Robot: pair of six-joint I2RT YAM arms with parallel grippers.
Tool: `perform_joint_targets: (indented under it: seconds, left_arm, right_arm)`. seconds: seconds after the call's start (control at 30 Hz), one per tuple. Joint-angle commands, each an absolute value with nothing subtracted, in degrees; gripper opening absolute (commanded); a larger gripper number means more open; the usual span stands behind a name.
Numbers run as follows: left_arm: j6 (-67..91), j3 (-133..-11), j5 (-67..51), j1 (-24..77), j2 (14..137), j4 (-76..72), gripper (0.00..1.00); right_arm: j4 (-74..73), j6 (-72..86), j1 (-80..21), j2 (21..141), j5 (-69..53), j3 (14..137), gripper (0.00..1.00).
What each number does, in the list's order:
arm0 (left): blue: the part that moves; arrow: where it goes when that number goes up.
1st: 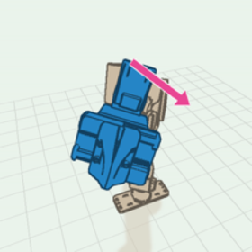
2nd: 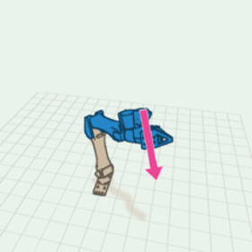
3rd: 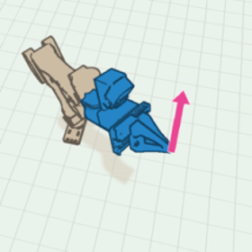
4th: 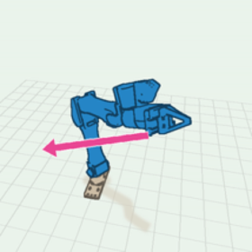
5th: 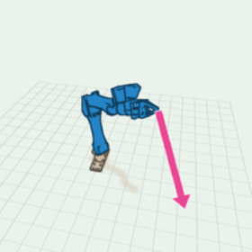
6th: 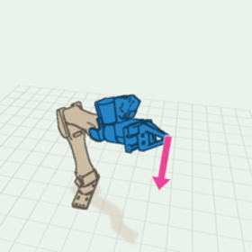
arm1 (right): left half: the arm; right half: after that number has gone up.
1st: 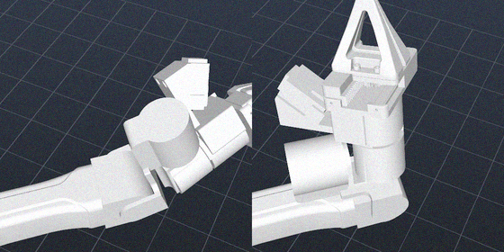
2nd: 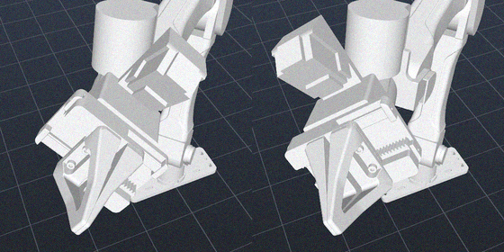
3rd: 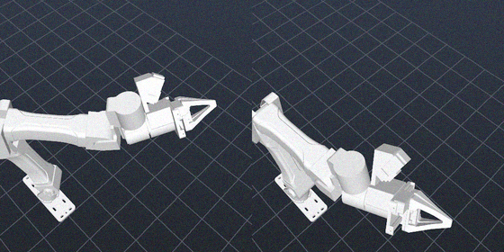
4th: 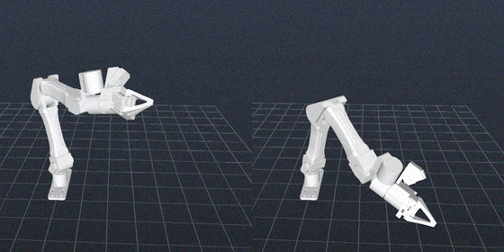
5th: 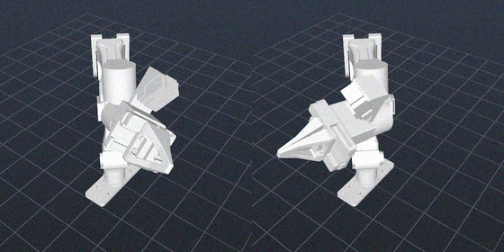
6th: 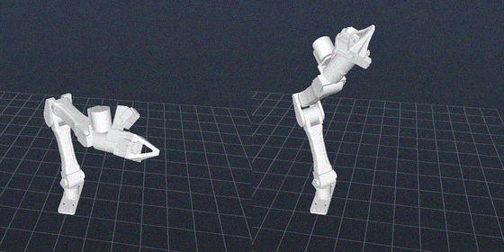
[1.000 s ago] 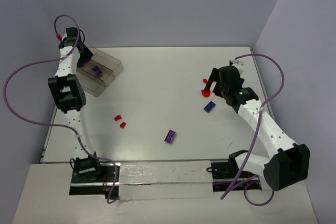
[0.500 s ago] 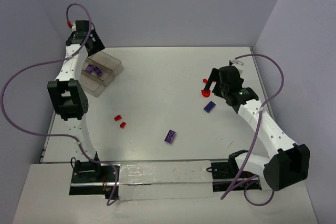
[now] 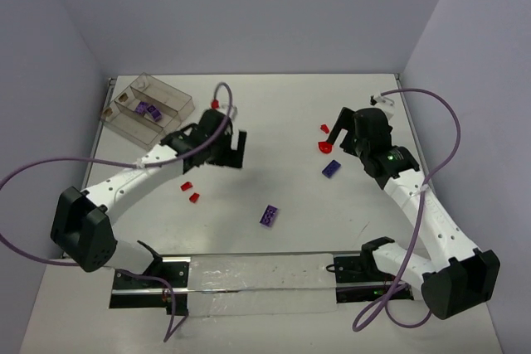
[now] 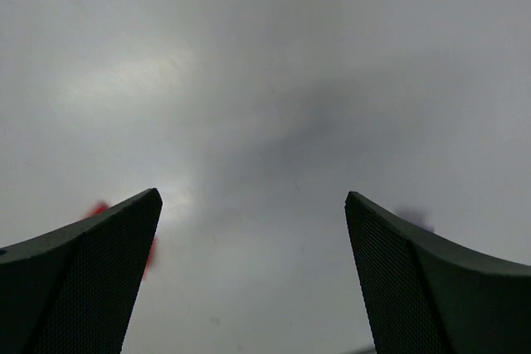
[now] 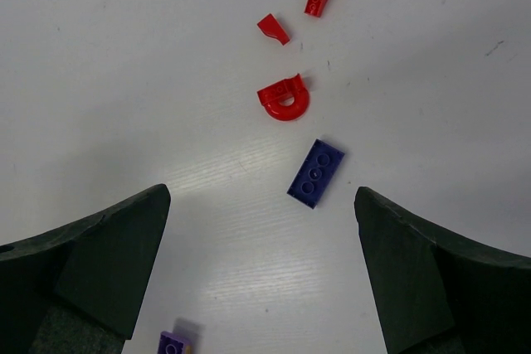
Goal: Sort the legos into containers by color
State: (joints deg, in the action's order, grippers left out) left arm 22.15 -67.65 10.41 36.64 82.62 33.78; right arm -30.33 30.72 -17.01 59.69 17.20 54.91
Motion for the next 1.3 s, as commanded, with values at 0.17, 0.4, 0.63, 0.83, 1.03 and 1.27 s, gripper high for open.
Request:
perform_joint_targets:
  seconds: [0.17, 0.4, 0.63, 0.83, 1.03, 1.27]
  left_arm:
    - [32.8, -58.5, 7.3, 56.7, 78.3, 29.1, 0.99]
    - [37.5, -62.1, 9.1, 65.5, 86.9, 29.5, 0.99]
    - [39.1, -69.0, 14.9, 70.1, 97.7, 33.6, 0.97]
    - [40.9, -70.0, 18.5, 71.2, 101.7, 35.1, 0.85]
    - [41.4, -69.4, 20.7, 71.3, 104.3, 35.2, 0.77]
    - [41.0, -69.3, 22.0, 71.3, 105.9, 34.7, 0.63]
  right_arm:
    - [-32.4, 32.1, -17.3, 55.8, 18.7, 53.5, 1.0]
    - [-33.3, 32.6, -17.3, 54.1, 19.4, 52.1, 1.0]
    - [-33.8, 32.5, -17.3, 52.7, 19.4, 52.3, 1.0]
    - [-33.9, 32.2, -17.3, 52.5, 19.7, 52.4, 1.0]
    - [-33.7, 32.2, -17.3, 52.8, 19.5, 52.3, 1.0]
    - [-33.7, 32.4, -17.3, 53.3, 19.2, 52.2, 1.0]
